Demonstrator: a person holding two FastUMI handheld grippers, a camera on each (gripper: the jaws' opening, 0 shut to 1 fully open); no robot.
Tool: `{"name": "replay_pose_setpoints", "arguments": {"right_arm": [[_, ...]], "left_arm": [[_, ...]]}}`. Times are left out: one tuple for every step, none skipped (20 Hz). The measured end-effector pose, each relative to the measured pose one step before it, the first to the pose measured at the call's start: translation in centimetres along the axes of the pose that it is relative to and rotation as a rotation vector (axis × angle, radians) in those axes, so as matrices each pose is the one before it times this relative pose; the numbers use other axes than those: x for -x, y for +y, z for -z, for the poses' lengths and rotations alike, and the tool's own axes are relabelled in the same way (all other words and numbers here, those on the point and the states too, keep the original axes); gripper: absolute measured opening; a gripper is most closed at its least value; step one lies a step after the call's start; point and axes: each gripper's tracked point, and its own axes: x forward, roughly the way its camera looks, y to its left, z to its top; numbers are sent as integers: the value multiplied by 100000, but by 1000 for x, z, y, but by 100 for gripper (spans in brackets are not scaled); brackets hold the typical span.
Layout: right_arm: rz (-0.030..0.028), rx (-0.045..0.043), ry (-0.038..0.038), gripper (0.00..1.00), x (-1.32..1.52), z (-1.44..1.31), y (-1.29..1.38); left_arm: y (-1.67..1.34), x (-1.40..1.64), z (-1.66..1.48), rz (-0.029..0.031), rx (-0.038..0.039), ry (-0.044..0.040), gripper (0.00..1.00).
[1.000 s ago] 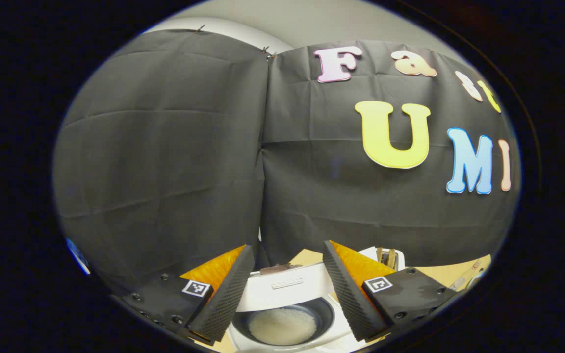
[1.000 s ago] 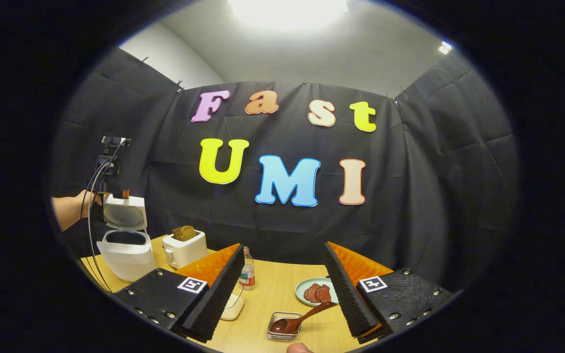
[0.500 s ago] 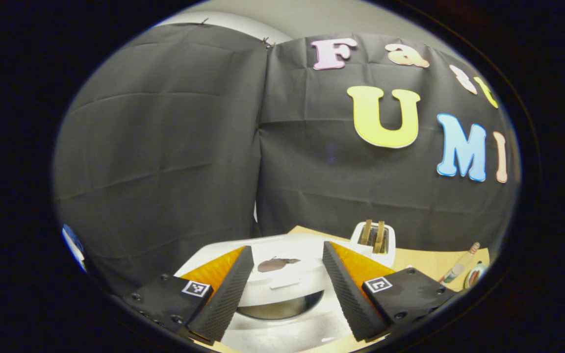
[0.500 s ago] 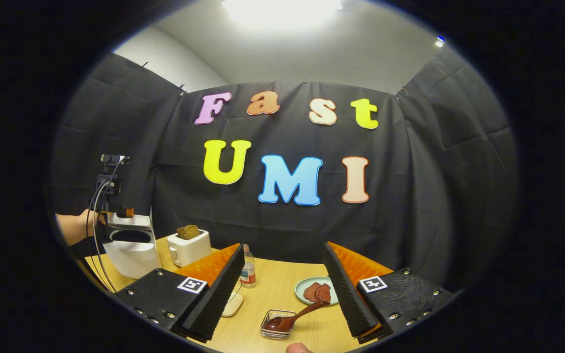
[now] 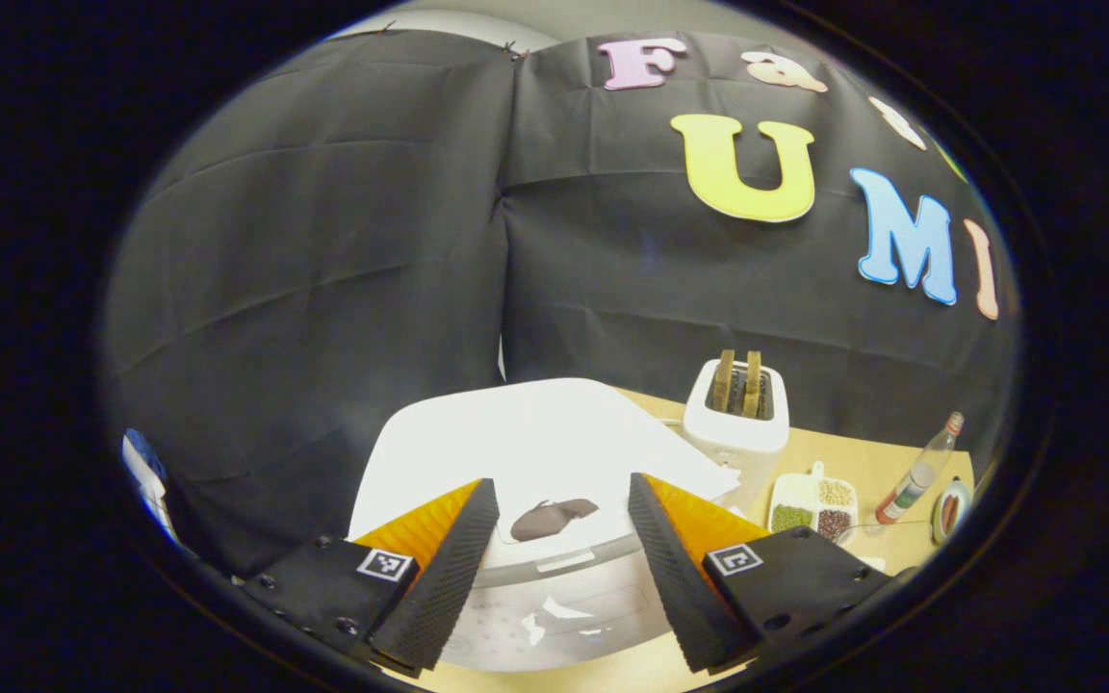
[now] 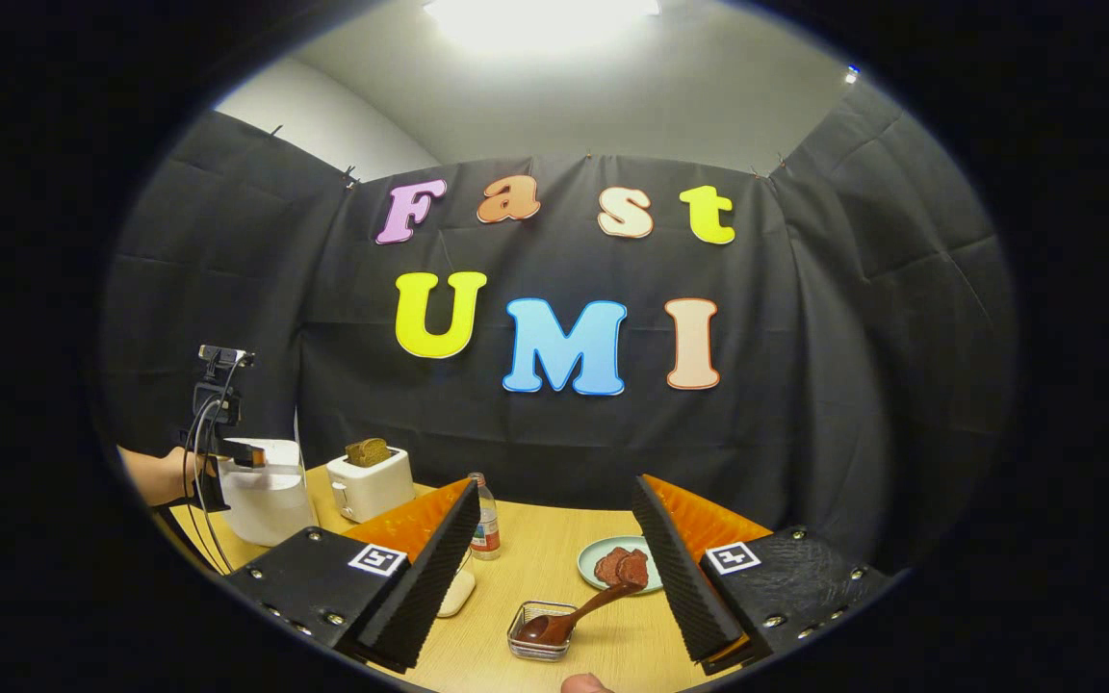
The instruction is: Close the left gripper, press the button to open the rice cooker; take a wooden spoon from the chopstick holder with the right hand, scoop a spoonful of rice and pour it into the rice cooker, then put the wooden spoon back into the chopstick holder.
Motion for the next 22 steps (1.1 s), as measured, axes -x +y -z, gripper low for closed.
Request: {"name": "replay_pose_setpoints", "arguments": {"right_arm": [[93, -285, 171, 97, 41, -14, 85], [331, 64, -164, 97, 6, -4, 3], [364, 259, -386, 97, 20, -172, 24], [52, 241, -249, 97, -39, -70, 116], [-62, 281, 8, 97, -75, 1, 204], [-22, 247, 71, 97, 42, 90, 193], [90, 33, 116, 97, -117, 71, 157], [66, -152, 271, 97, -71, 106, 198], [502, -274, 571, 97, -120, 245, 146], [343, -295, 766, 97, -60, 268, 112], [141, -551, 341, 97, -85, 170, 241], [-49, -935, 216, 97, -104, 152, 284], [-530, -1115, 439, 97, -127, 214, 347], [-347, -642, 455, 97, -115, 177, 291], [71, 98, 487, 97, -148, 103, 75], [853, 642, -152, 97, -57, -117, -202], [820, 381, -672, 98, -81, -297, -243], [144, -441, -957, 97, -138, -217, 48], [-879, -942, -132, 97, -97, -87, 210], [-1083, -870, 28, 97, -273, 78, 218], [-1603, -314, 617, 97, -201, 58, 203], [-1737, 59, 509, 97, -230, 137, 220]], "left_arm": [[-113, 4, 293, -47, 23, 404, 95], [-157, -24, 296, -103, -253, 635, 95], [-46, 157, 334, -167, -738, 397, 95], [-35, 143, 163, -121, -778, -32, 96], [60, 140, 131, 95, -461, -162, 92], [-27, -44, 72, 231, 243, 116, 96], [-6, -27, 126, 63, 166, -220, 100], [73, -74, 89, -421, 1196, -311, 96], [-42, -103, 353, -101, 1171, 1163, 92], [-23, 62, -28, 115, 1916, -914, 96], [18, 133, 286, 454, 2582, 663, 92], [-52, 80, -107, 708, 239, -245, 93], [-126, 56, -182, 1049, -2128, -728, 97], [53, -17, -173, 1939, -3519, -1104, 94], [-125, 120, -230, 1845, -626, 208, 92], [53, 495, -417, 531, 570, -539, 97], [314, 578, -1200, -324, 191, -3018, 98], [12, 829, -1721, 464, 172, -5014, 98], [-395, 1291, -1802, 1658, 203, -4763, 97], [-750, 1504, -1992, 2974, 375, -4854, 95], [-743, 1638, -1633, 2488, 241, -5057, 97], [-666, 1863, -2006, 2071, 213, -5048, 97]]}}
